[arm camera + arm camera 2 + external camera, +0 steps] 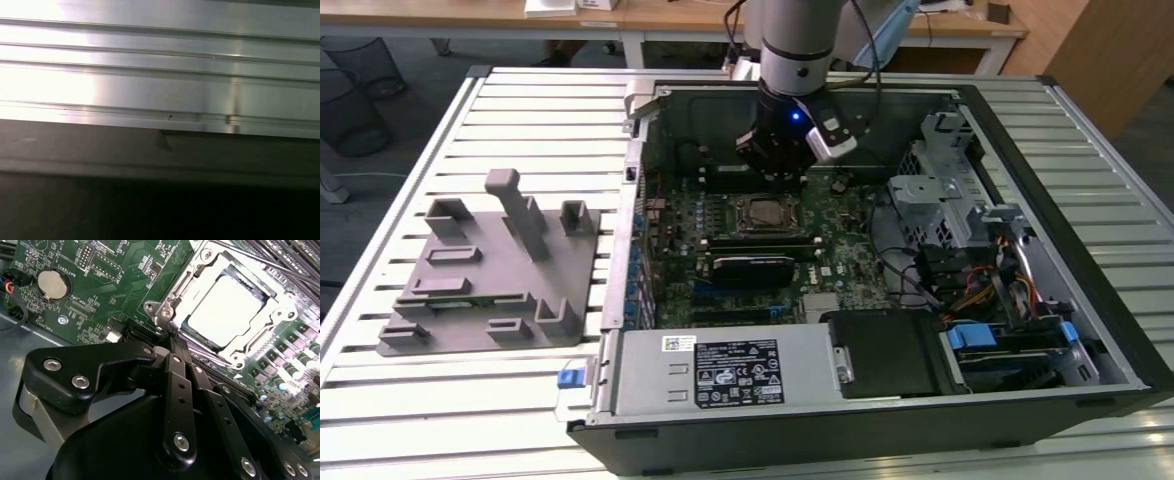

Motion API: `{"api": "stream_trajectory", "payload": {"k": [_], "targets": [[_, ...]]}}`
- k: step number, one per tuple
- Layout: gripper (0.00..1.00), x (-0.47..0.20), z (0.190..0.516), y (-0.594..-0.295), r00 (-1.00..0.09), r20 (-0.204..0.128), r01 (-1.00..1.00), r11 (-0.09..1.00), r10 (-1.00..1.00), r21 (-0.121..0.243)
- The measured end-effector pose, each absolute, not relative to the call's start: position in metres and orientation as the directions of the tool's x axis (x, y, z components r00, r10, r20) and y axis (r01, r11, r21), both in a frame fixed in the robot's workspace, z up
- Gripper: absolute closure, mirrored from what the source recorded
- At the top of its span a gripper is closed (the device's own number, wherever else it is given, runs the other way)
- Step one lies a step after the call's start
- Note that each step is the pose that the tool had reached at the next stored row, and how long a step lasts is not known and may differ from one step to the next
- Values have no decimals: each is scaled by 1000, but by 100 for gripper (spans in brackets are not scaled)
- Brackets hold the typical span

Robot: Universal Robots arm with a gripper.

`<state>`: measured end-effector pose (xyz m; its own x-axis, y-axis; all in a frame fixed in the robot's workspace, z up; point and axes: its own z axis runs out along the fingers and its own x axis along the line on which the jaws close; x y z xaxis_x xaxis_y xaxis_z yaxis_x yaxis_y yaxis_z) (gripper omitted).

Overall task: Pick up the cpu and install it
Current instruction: 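Install the first cpu locking lever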

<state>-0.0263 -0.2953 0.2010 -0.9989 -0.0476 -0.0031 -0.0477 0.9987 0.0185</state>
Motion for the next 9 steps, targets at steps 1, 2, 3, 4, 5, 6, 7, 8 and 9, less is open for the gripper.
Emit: {"api": "stream_trajectory", "payload": {"k": [1, 2, 3, 4, 5, 6, 7, 8, 9], "targets": [[89, -26, 200, -295, -999, -3, -48, 999, -48, 19], [89, -26, 199, -295, -999, -3, -48, 999, -48, 19], [89, -26, 199, -295, -999, -3, -48, 999, -48, 18], [89, -26, 199, -295, -999, -3, -48, 999, -48, 18], [89, -26, 199, -295, -999, -3, -48, 999, -48, 18], [89, -26, 199, -295, -999, -3, -48, 999, -48, 18], [89, -26, 199, -295, -999, -3, -48, 999, -48, 18], [89, -26, 199, -295, -999, -3, -48, 999, -48, 19], [89, -26, 199, -295, -999, -3, -48, 999, -48, 19]]}}
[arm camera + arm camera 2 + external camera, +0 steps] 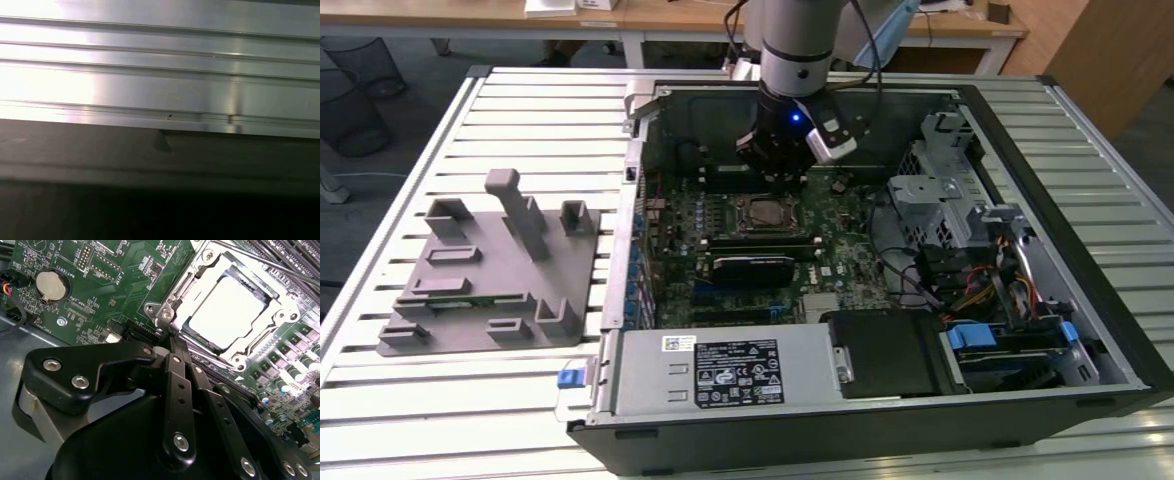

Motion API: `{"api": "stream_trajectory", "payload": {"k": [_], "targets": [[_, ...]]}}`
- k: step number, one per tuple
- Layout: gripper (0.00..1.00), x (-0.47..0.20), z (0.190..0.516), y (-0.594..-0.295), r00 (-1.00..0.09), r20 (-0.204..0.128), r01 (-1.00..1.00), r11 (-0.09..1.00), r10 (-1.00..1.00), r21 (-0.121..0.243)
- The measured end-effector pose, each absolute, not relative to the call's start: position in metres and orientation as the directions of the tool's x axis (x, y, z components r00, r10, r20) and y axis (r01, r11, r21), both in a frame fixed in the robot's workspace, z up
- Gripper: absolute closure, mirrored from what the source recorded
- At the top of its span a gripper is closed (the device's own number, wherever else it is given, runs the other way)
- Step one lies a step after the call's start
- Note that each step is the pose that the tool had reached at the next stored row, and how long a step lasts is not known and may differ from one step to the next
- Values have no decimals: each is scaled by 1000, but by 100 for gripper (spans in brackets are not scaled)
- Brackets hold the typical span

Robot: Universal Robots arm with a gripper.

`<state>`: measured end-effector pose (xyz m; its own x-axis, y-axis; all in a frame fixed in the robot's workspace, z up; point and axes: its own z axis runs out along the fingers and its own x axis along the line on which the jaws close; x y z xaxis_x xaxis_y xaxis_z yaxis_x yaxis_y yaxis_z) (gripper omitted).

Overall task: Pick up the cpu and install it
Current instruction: 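Install the first cpu locking lever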

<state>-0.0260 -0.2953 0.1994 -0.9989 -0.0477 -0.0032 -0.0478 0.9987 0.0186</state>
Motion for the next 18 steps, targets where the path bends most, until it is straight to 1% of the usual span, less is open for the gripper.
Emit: {"api": "stream_trajectory", "payload": {"k": [12, 18], "targets": [[89, -26, 202, -295, -999, -3, -48, 999, -48, 18], [89, -26, 199, -295, -999, -2, -48, 999, -48, 7]]}}
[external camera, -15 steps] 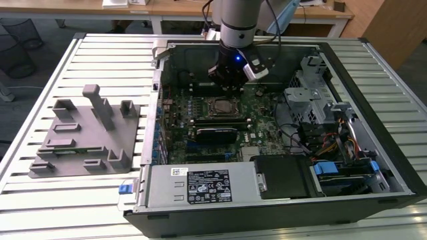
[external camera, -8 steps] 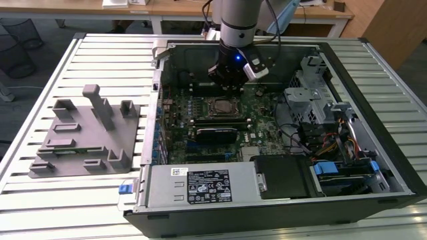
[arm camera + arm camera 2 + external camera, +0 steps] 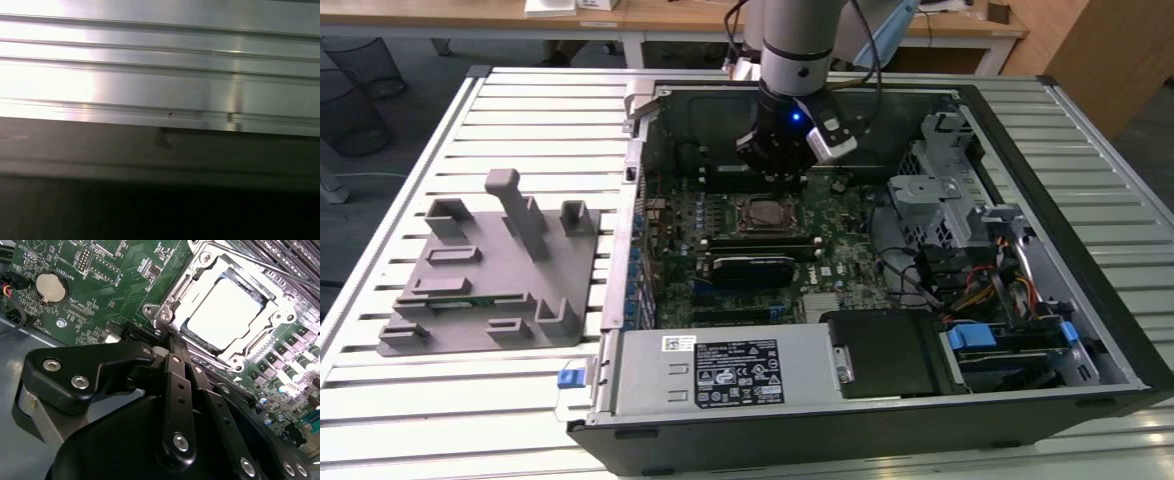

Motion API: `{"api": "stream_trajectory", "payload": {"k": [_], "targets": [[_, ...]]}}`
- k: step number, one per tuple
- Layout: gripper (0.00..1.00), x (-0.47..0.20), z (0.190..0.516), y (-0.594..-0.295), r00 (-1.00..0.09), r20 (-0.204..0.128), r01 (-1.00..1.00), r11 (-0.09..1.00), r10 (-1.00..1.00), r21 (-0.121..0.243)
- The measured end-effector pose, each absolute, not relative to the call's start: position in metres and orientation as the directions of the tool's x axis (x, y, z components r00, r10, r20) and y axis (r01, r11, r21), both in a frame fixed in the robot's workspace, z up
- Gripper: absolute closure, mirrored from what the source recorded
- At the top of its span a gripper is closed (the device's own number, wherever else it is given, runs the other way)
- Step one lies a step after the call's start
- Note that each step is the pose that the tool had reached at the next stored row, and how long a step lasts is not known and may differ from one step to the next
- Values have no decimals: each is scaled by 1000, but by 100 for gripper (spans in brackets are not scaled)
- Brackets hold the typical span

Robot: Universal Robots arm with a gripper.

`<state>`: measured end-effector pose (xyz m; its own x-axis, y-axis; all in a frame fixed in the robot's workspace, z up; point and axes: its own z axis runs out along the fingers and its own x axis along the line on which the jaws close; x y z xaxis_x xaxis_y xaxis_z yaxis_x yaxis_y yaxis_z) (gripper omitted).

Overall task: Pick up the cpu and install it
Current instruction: 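Install the first cpu locking lever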

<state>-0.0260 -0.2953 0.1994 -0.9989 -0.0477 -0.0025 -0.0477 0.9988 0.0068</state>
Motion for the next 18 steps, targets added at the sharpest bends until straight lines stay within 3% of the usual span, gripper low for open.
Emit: {"api": "stream_trajectory", "payload": {"k": [11, 18], "targets": [[89, -26, 196, -295, -999, -2, -48, 999, -48, -3], [89, -26, 197, -294, -999, -3, -48, 999, -48, 10]]}}
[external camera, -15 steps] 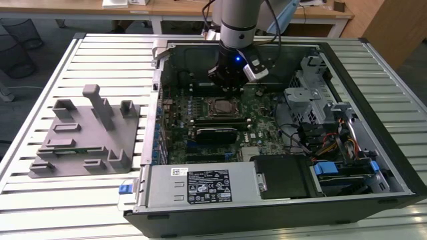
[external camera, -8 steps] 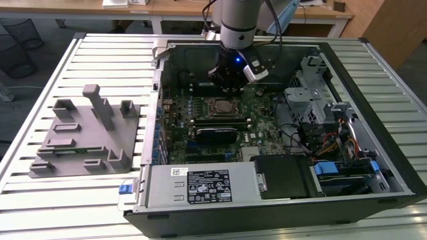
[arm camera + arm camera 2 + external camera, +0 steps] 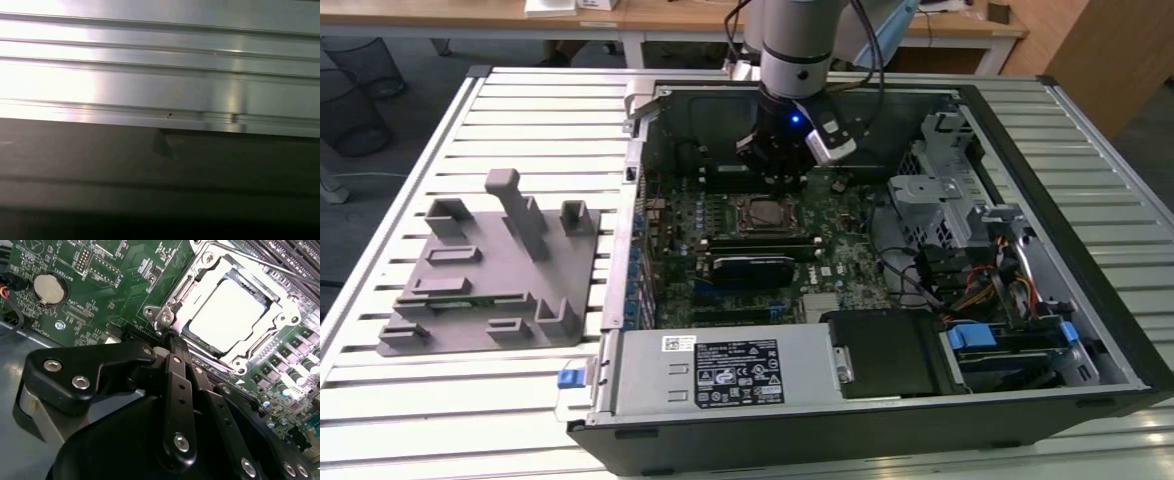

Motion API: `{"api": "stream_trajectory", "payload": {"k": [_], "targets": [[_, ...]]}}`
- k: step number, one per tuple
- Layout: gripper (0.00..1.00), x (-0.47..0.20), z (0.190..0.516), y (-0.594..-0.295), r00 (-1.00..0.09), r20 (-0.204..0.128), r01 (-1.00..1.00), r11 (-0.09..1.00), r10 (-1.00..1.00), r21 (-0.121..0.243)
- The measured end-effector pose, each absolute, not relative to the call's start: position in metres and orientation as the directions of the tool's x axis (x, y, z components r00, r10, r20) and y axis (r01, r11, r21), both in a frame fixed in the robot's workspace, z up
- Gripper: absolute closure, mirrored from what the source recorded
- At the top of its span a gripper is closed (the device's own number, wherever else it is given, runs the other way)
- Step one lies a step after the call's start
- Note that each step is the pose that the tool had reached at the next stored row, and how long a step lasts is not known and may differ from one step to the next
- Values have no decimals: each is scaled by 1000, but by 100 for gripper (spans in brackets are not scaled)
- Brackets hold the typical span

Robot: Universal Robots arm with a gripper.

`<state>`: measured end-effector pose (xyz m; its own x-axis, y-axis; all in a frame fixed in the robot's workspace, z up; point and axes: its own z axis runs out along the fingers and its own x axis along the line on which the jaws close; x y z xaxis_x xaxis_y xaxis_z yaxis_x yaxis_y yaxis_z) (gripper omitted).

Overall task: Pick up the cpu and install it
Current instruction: 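Install the first cpu locking lever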

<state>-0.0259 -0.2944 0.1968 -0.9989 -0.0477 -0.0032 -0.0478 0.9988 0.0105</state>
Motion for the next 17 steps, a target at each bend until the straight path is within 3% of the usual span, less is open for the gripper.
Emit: {"api": "stream_trajectory", "payload": {"k": [17], "targets": [[89, -26, 207, -302, -999, -3, -48, 999, -48, 10]]}}
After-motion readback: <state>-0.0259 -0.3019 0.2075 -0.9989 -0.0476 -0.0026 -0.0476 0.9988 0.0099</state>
